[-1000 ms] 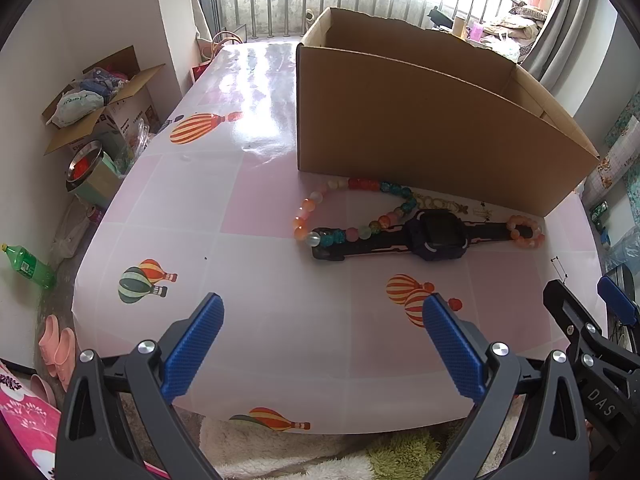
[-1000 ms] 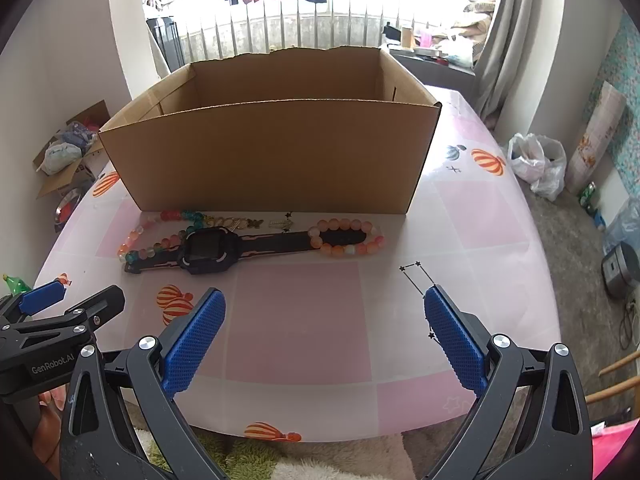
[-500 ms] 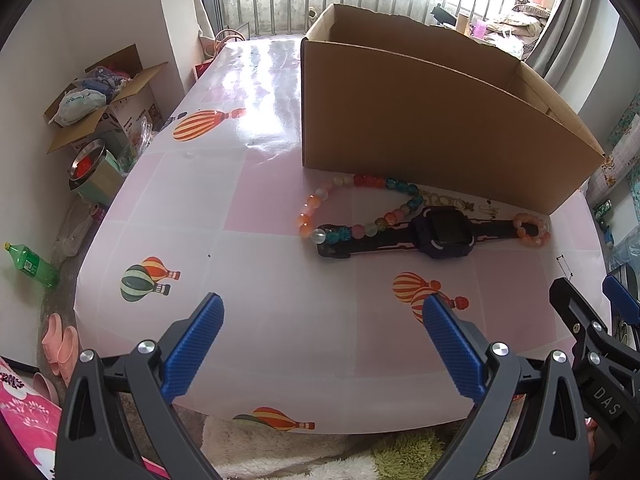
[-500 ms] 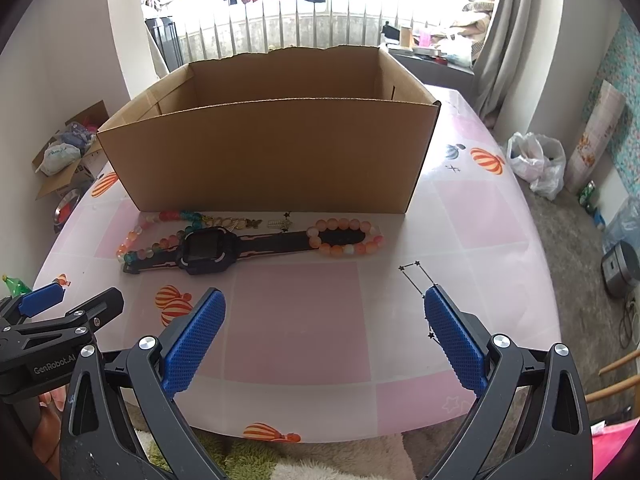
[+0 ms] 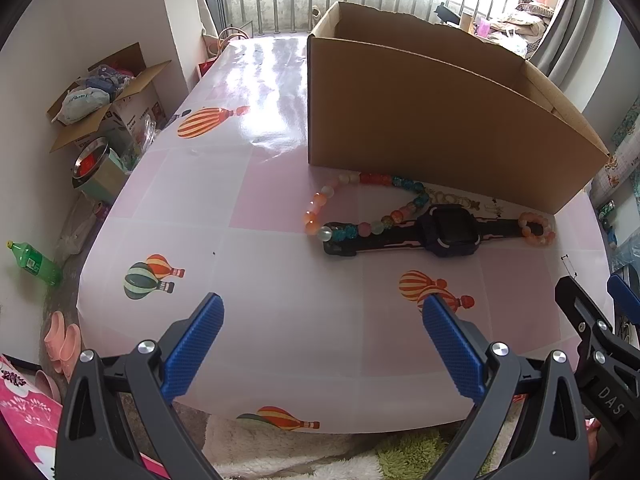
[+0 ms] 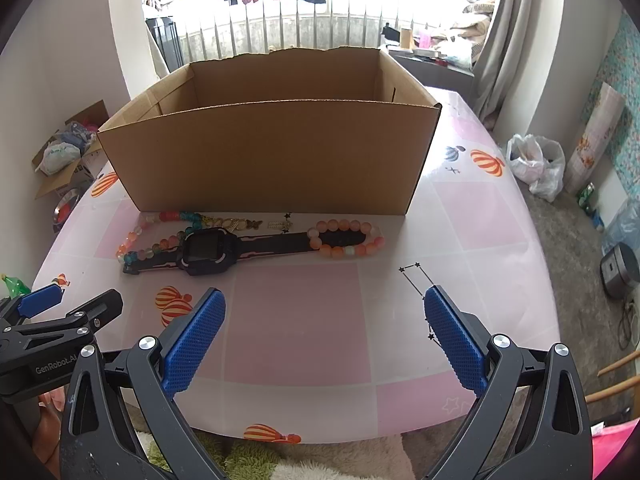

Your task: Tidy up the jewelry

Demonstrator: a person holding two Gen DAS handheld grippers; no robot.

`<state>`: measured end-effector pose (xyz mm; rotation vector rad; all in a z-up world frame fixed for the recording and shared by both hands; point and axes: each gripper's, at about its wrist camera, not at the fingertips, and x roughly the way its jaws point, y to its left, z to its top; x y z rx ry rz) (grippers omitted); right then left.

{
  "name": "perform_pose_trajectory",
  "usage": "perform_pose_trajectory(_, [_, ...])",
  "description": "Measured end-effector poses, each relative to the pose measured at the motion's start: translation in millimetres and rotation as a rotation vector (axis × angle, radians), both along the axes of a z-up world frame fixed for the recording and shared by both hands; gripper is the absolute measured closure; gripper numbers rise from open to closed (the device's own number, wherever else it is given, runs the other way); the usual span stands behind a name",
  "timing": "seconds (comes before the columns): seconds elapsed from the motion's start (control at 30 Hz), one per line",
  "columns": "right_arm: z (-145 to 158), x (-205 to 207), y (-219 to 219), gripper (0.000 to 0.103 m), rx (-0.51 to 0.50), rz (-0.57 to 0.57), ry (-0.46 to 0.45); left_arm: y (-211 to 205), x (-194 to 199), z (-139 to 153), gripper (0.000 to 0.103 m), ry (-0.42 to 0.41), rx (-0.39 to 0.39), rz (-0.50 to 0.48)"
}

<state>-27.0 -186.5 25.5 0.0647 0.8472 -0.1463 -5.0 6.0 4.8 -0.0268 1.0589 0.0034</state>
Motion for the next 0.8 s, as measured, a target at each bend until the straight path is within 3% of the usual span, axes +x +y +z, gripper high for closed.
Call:
perform_pose_trajectory(0.4, [-4.5,2.3,-2.4,0.008,-0.004,-0.001,0.011,-2.1,4.9,-6.8,0.006,0.022,0.013,0.004])
perform_pose_trajectory(0.8, [-42.3,14.4,-17.6,0.008,0.006,0.022,0.078,-2.4,22.3,-34.0,0.005,0.091,0.076,-0.079])
